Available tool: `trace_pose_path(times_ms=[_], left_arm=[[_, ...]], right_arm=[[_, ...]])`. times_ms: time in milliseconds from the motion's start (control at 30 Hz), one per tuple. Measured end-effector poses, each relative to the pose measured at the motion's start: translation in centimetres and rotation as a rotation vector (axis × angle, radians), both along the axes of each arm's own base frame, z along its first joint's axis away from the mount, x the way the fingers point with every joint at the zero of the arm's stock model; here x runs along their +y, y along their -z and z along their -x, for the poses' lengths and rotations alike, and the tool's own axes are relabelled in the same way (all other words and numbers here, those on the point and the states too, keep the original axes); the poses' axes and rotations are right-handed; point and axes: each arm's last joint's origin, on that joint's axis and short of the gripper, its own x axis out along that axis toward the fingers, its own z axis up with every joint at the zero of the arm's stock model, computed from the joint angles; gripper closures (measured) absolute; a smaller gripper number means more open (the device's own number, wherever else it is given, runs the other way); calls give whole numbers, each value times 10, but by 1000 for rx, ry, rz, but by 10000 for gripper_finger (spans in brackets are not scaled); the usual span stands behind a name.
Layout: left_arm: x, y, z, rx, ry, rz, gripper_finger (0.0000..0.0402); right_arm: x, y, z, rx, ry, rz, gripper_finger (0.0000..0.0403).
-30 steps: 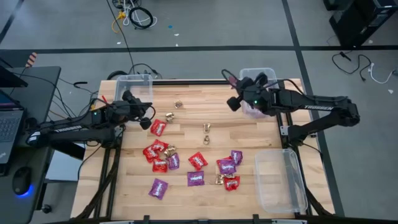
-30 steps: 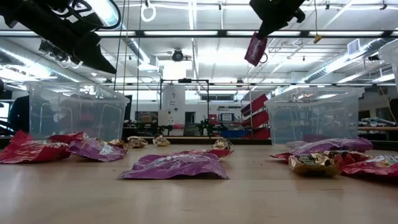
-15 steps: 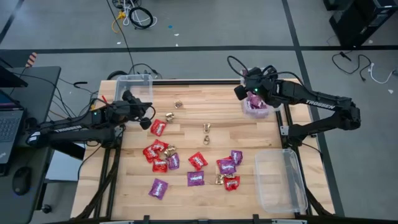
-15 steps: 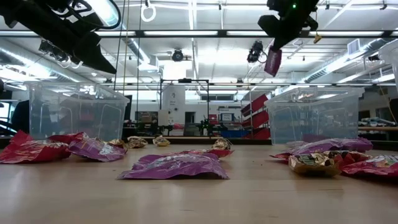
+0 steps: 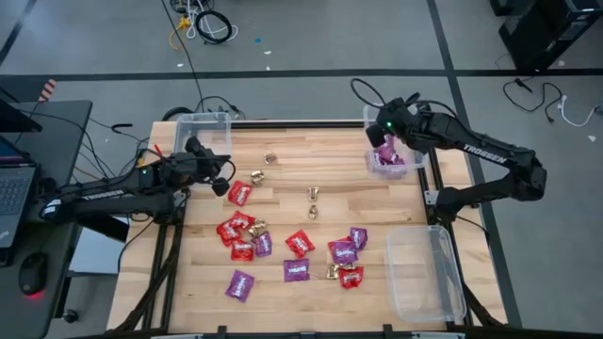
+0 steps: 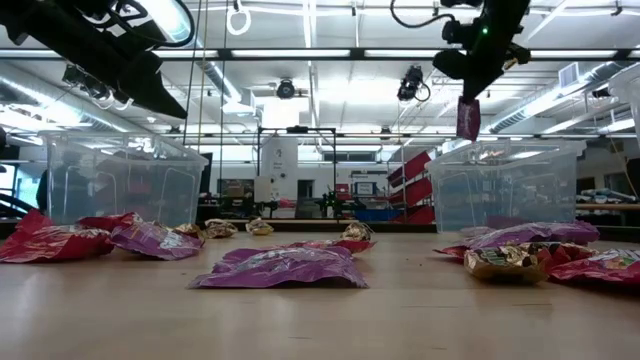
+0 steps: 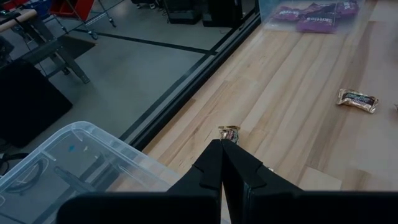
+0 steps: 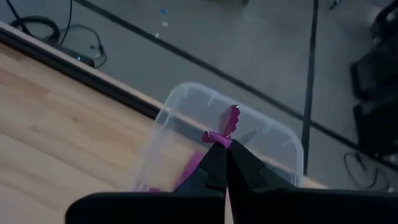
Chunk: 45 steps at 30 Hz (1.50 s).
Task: Sort candy
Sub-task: Put the purple candy into the top right transparent bin
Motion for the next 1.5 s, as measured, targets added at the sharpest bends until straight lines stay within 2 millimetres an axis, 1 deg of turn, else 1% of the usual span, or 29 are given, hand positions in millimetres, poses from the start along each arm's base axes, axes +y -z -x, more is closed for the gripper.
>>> trace_pose_path(times_ms=[433,600,1067,1500], left_arm=[[0,0,0,0,0,0,393],[0,0,0,0,0,0,393],[0,0,0,0,1,0,393],[0,0,0,-1,0,0,393]], right_arm=[[-22,8,25,-40,43,-241,403],[-30,10,35,-45,55,-304,403],[-53,11,60,-43,98,-339,403],[-55,10,59,-86,108,-334,403]])
